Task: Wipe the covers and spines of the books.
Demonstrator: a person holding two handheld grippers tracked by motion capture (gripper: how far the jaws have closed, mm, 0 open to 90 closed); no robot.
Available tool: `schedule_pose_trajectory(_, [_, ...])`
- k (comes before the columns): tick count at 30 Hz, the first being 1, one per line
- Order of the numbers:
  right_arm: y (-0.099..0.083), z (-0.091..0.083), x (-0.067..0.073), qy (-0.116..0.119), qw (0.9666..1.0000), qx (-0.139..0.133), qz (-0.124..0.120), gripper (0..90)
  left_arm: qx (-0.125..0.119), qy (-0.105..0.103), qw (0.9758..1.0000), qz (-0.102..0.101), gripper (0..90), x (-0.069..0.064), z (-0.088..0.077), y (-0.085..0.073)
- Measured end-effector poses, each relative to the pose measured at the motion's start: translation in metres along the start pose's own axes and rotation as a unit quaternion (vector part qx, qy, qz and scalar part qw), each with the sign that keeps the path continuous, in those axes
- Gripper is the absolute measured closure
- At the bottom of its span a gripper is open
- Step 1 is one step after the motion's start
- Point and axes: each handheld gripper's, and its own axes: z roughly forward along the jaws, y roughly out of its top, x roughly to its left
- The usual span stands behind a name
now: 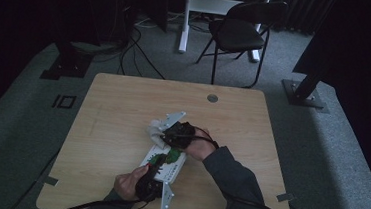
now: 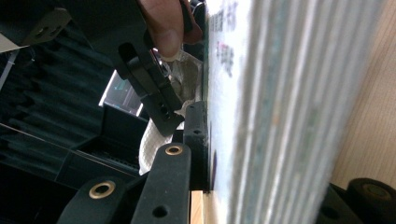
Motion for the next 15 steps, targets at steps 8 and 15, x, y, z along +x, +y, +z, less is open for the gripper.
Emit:
schedule_pose_trajectory(8, [0.003,-0.001,0.011,0.011,0.9997,-0.005,-0.02,82.3,-0.001,0.001,1.0,0.001,78.7,0.0,0.0,0.0])
schedule_pose_trajectory(15, [0.006,-0.001,0.019,0.022,0.9993,-0.009,-0.029,82.3,0.0,0.001,1.0,0.002,78.7,0.0,0.001,0.0])
